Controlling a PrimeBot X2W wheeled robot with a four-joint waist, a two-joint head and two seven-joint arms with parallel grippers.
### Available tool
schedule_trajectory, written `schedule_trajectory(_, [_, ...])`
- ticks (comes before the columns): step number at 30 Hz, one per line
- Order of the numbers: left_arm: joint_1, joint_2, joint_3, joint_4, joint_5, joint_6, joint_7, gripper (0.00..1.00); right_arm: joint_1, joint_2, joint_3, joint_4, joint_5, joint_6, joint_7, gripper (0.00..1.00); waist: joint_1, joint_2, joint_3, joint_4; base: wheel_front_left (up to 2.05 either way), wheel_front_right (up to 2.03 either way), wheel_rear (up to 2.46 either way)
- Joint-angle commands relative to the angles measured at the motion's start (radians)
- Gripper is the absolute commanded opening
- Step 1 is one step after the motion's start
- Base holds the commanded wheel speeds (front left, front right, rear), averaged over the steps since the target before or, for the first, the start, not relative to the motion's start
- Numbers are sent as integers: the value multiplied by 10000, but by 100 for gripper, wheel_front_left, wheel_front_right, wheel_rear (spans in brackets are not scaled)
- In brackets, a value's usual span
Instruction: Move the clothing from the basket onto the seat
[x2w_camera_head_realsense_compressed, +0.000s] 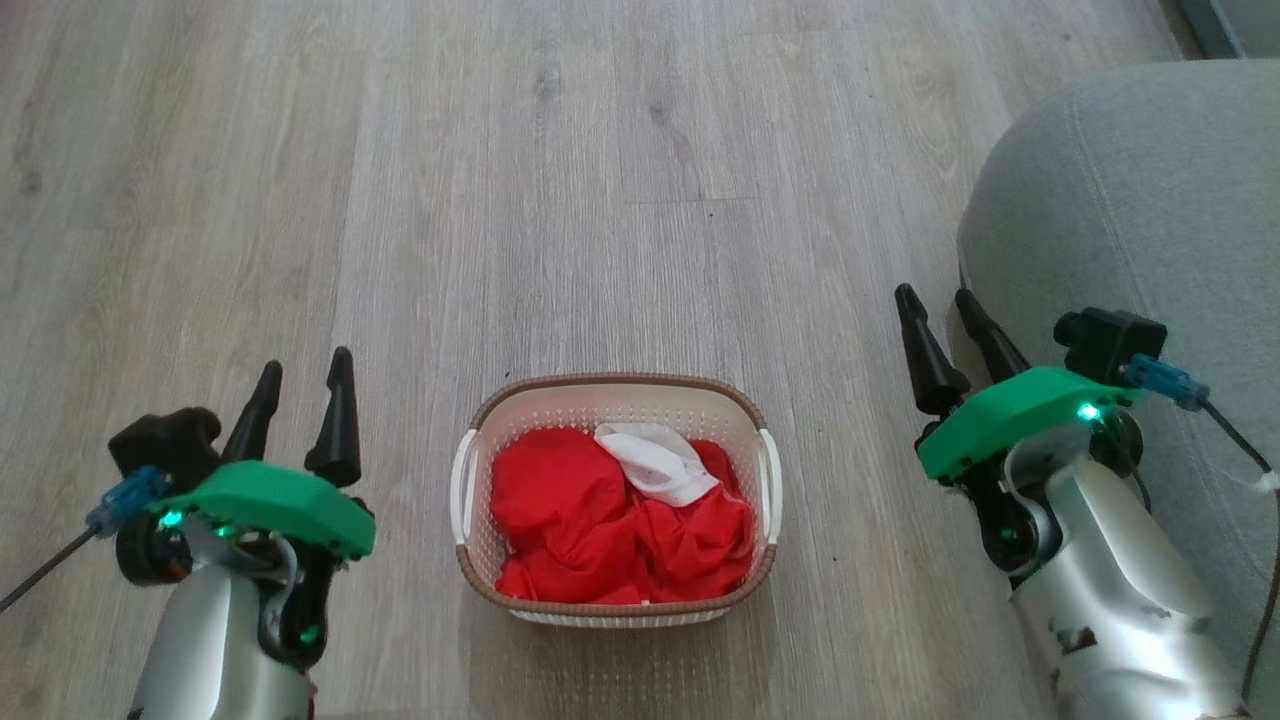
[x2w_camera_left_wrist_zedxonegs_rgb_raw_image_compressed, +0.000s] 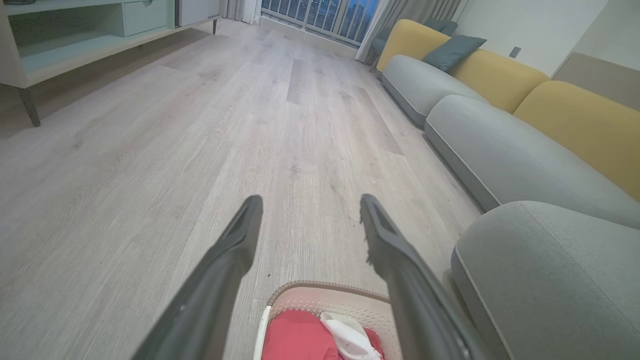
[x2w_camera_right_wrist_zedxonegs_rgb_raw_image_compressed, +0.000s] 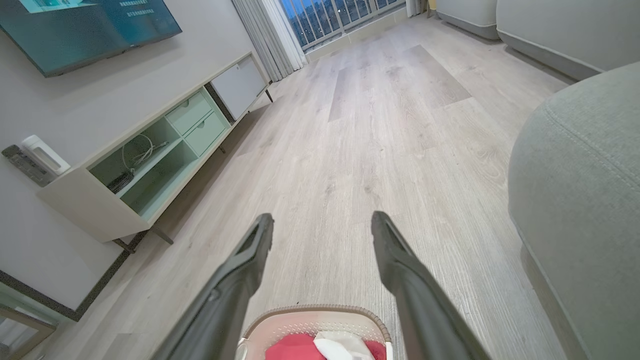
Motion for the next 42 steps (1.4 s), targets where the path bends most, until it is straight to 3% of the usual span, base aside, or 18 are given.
schedule_trajectory(1, [-679,243,252,-329,406,-7,-164,100,-646,-104,200,-192,-378,1,-213,100,-1,0,3,-4,0,0,0])
schedule_trajectory(29, [-1382,130,727,293,3565,2,-954,100,-1509,-86,353,378,-3725,0,-1009,100,-1,0,18,-91,0,0,0])
schedule_trajectory(42, [-1318,15,1013,337,3563,60,-960,100,-1299,1,-93,246,-3904,0,-1016,100,-1,0,-20,-130,0,0,0])
